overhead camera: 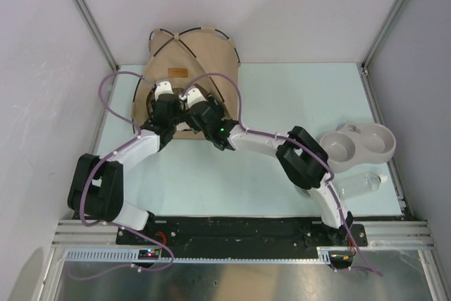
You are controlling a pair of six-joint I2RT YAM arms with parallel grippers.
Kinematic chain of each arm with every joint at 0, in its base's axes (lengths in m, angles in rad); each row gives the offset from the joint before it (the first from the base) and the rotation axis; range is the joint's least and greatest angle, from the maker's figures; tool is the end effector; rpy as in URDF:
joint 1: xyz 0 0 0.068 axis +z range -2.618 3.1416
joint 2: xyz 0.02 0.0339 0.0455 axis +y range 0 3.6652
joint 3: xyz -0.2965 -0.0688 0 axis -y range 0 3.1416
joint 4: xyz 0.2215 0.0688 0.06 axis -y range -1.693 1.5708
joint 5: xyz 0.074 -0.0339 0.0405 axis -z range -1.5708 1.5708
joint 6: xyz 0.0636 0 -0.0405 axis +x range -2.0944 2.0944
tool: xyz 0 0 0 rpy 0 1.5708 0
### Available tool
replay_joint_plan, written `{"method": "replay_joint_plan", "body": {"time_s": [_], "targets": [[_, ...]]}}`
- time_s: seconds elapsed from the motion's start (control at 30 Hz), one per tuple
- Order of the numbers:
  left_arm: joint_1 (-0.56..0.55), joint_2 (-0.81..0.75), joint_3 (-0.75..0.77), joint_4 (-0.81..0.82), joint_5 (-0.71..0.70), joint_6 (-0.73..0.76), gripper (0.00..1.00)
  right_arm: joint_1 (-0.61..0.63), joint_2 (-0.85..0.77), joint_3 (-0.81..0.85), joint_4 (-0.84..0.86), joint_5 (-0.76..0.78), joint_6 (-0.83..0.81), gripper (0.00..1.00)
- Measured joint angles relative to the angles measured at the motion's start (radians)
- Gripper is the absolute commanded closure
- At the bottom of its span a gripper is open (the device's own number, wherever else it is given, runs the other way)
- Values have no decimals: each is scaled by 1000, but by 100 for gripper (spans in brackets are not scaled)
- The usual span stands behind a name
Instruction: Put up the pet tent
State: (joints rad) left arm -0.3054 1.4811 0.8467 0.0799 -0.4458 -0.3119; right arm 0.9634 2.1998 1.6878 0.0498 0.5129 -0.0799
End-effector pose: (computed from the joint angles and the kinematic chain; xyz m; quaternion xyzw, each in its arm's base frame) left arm 0.3126 -0.0698 0.2567 -0.1103 0.8517 0.0399 0.5108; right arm 0.3297 0.4197 0.2393 -0.2941 0.7796 0.0227 0.5525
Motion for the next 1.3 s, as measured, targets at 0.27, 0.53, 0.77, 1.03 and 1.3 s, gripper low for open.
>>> {"method": "replay_joint_plan", "body": {"time_s": [0.27, 0.53, 0.77, 1.03, 1.3], "targets": [[-1, -158, -1, -43, 39, -6, 16, 35, -201, -148, 5, -4, 35, 7], [-3, -288, -31, -103, 69, -42, 20, 40, -422, -281, -2, -41, 143, 13], [-5, -290, -63, -133, 212, -86, 50, 6, -598, -425, -101, -75, 312, 27], [-26, -114, -58, -57, 330, -135, 57, -59, -856, -600, -264, -80, 493, 28], [-30, 184, 109, -13, 352, -143, 60, -125, -1104, -661, -408, -47, 572, 28]]}}
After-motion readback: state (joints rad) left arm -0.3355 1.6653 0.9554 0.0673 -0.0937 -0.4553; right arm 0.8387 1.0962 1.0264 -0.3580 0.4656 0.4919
